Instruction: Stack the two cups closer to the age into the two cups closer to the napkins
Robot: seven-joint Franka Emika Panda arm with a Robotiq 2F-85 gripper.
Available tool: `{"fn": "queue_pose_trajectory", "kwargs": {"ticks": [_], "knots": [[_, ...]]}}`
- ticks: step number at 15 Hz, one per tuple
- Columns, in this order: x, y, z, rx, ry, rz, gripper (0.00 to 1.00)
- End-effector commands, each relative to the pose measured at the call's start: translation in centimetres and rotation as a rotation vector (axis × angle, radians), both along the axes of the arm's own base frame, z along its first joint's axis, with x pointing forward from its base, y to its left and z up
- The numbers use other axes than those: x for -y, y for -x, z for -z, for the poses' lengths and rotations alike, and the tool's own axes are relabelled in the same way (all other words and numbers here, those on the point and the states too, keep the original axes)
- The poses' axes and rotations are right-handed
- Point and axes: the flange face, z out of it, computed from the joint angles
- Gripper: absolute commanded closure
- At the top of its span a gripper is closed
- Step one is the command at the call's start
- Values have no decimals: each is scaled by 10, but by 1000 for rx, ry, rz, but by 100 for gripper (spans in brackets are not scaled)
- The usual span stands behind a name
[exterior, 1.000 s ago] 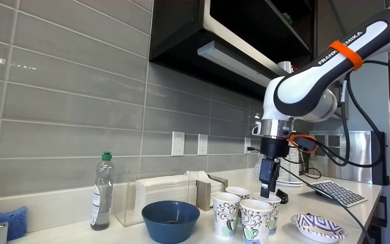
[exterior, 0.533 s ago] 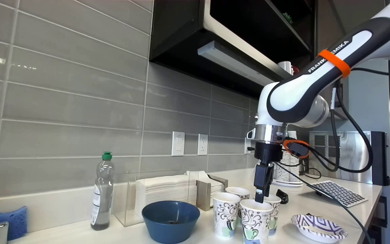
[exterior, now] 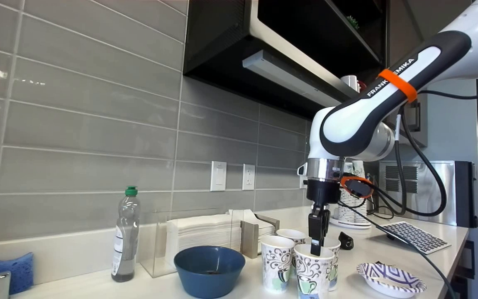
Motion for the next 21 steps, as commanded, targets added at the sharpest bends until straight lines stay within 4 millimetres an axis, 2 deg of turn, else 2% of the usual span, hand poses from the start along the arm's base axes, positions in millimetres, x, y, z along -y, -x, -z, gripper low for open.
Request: {"fn": "queue_pose_trajectory", "kwargs": {"ticks": [1, 3, 8, 12, 16, 21], "knots": [[6, -3, 0, -4, -4, -5, 97], [11, -1, 0, -15, 6, 0, 100], [28, 5, -14, -21, 29, 25, 99], [32, 12, -28, -50, 57, 18, 99], [28, 20, -63, -67, 106, -12, 99], [21, 16, -127, -24, 175, -65, 99]]}}
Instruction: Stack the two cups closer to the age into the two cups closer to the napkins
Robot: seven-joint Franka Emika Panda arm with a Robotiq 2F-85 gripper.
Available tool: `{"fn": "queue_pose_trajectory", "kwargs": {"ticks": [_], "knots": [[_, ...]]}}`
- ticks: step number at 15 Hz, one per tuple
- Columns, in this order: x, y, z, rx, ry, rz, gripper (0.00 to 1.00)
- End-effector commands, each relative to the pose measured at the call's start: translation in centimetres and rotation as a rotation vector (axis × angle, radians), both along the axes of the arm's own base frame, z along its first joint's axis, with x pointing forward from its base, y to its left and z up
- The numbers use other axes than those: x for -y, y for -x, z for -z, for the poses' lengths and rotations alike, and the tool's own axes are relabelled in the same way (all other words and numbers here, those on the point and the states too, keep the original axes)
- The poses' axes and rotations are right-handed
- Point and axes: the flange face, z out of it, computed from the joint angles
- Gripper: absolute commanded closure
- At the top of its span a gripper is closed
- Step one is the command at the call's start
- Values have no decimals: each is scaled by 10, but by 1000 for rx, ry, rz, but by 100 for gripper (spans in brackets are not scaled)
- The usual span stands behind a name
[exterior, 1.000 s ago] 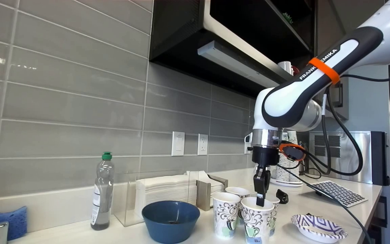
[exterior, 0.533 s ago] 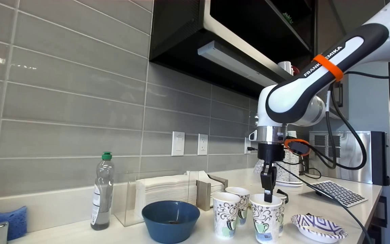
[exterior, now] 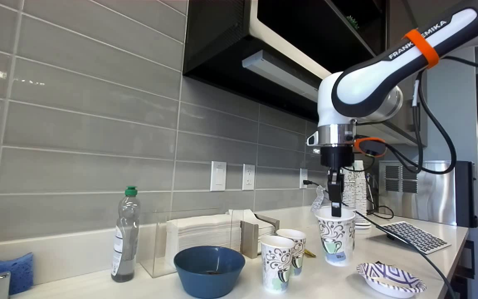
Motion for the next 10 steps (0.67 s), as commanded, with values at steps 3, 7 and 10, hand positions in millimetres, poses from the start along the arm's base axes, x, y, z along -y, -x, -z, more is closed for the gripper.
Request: {"fn": "queue_pose_trajectory", "kwargs": {"ticks": [3, 7, 10], "knots": [[-13, -17, -65, 72, 46, -64, 99], [-22, -38, -79, 128, 9, -105, 99], [-32, -54, -78, 145, -22, -138, 99]]}}
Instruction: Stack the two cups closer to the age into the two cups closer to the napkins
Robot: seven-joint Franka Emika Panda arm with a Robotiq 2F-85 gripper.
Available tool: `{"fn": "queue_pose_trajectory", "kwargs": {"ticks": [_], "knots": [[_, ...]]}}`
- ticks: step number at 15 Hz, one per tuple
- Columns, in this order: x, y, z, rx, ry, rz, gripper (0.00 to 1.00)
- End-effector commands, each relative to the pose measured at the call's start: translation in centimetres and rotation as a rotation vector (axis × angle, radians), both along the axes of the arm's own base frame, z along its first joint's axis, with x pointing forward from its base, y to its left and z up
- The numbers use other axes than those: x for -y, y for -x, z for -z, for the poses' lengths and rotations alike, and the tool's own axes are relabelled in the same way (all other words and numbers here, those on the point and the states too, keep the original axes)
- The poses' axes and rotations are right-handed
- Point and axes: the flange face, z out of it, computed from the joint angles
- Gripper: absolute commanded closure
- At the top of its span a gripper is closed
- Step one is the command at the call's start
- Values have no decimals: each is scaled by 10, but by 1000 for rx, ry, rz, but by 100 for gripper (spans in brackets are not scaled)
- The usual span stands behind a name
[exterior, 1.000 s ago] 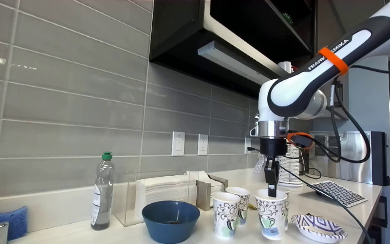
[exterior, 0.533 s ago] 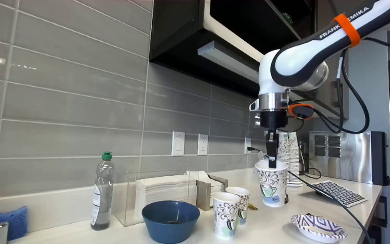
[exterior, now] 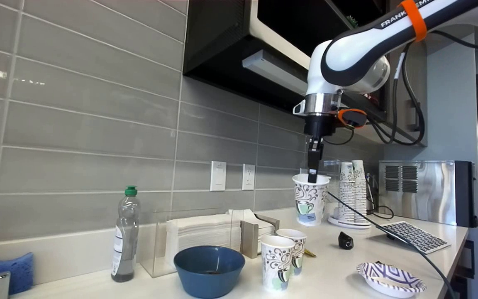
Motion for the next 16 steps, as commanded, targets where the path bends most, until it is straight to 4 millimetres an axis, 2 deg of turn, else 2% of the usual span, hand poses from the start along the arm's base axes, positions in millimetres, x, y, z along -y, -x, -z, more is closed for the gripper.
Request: {"fn": "queue_pose_trajectory", "kwargs": {"ticks": [1, 5, 12, 16], "knots": [[-13, -25, 2, 3, -48, -53, 99], [-24, -37, 14, -22, -82, -71, 99], [-20, -54, 29, -7, -119, -40, 99], [-22, -55, 34, -26, -123, -38, 99]]}}
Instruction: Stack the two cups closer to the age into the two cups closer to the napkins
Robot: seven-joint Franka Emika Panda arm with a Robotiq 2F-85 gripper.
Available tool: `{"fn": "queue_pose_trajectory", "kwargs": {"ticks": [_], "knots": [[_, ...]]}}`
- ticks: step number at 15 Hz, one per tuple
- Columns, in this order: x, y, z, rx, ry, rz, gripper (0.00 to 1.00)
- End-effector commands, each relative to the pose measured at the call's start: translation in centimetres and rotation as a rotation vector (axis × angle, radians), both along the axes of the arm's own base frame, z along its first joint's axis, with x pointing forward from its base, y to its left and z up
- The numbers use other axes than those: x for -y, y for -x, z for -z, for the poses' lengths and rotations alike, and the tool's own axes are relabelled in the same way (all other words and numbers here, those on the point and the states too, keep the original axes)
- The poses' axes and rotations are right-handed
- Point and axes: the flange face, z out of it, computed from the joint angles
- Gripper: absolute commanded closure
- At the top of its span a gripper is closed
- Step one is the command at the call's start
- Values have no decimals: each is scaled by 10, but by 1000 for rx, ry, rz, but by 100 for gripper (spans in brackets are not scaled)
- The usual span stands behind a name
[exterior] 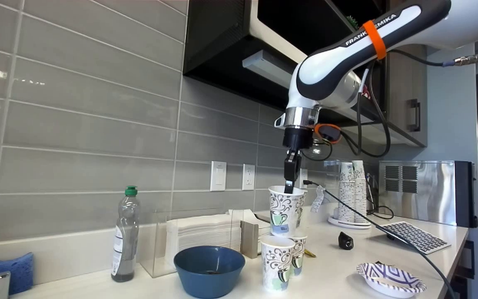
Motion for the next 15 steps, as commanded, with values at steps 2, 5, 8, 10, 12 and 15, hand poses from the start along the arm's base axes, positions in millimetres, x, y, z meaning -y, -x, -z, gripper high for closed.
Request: {"fn": "queue_pose_trajectory", "kwargs": {"ticks": [2, 5, 8, 10, 12, 15], "knots": [[2, -8, 1, -5, -21, 2, 99], [2, -10, 5, -3, -36, 7, 99], [3, -12, 8, -9, -48, 17, 99], [5, -13, 11, -12, -42, 23, 99], [7, -15, 12, -7, -39, 27, 99], [8, -18, 14, 2, -37, 29, 99]]}}
